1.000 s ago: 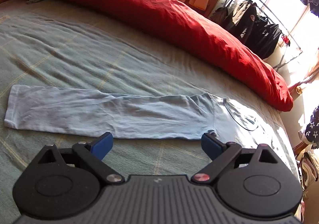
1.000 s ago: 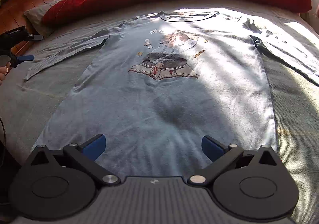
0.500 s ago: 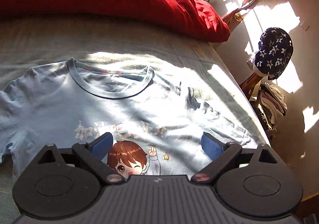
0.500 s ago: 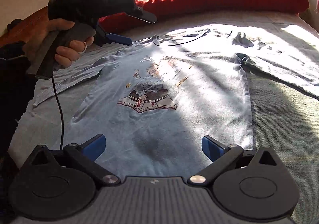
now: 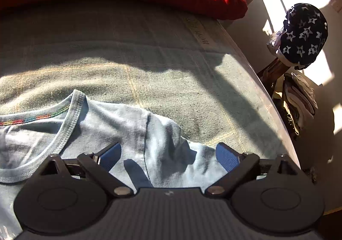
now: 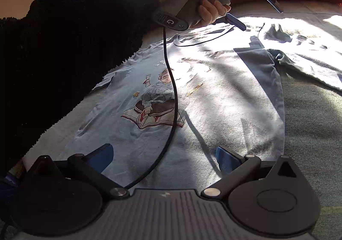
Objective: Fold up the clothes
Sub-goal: 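Move the left tool over the collar and shoulder seam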
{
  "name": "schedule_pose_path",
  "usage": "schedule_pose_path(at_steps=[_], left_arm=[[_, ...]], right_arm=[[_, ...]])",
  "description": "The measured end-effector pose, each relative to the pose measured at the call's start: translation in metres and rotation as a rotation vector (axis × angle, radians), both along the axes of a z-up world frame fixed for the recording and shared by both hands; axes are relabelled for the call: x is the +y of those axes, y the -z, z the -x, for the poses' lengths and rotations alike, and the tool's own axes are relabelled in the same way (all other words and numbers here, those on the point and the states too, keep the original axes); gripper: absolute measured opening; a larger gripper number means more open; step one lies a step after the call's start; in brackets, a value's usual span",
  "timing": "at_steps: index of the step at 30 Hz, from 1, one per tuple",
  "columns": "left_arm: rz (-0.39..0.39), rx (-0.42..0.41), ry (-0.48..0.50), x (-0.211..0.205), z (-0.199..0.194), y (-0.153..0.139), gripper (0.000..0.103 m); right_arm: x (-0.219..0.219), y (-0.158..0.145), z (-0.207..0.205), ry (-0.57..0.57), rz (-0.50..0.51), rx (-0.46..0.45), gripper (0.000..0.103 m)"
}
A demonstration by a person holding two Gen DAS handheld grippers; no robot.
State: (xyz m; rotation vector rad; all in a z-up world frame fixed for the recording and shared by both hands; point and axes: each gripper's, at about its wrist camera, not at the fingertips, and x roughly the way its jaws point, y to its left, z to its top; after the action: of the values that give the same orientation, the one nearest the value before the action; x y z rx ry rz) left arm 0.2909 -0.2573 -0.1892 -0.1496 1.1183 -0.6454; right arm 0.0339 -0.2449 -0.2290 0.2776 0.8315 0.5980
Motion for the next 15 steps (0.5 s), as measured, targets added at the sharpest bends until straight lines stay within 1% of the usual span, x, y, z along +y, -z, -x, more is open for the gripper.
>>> schedule_pose_path(at_steps=[2, 4, 6, 8, 10, 11, 13, 15], left_arm=[[-0.027, -0.033, 0.013, -0.007, -0.006, 0.006, 0.094], [-0.044, -0.062, -0.004, -0.01, -0.015, 0.01, 0.095], [-0.086, -0.091, -0.029, -0.013, -0.022, 0.012, 0.095], [-0.148, -0.118, -0.042, -0.017, -0.026, 0.009, 0.095], [-0.188, -0.142, -0.068, -0.016, -0.023, -0.001, 0.094], [-0.173, -0.14, -0.08, -0.012, -0.019, -0.008, 0.094], [-0.113, -0.125, -0.056, -0.007, -0.006, -0.019, 0.094], [-0.108, -0.143, 0.005, -0.009, 0.009, -0.027, 0.095]], right_arm=[[-0.004, 0.003, 0.001, -0.011, -0.02, -0.004, 0.103], [-0.008, 0.005, 0.002, -0.019, -0.043, -0.009, 0.103], [-0.013, 0.007, 0.0, -0.017, -0.072, -0.011, 0.103], [-0.016, 0.009, 0.002, -0.019, -0.086, -0.016, 0.103], [-0.016, 0.01, 0.004, -0.021, -0.089, -0.021, 0.103], [-0.016, 0.009, 0.004, -0.018, -0.089, -0.023, 0.103], [-0.016, 0.009, 0.006, -0.015, -0.085, -0.027, 0.103], [-0.015, 0.009, 0.008, -0.015, -0.079, -0.029, 0.103]])
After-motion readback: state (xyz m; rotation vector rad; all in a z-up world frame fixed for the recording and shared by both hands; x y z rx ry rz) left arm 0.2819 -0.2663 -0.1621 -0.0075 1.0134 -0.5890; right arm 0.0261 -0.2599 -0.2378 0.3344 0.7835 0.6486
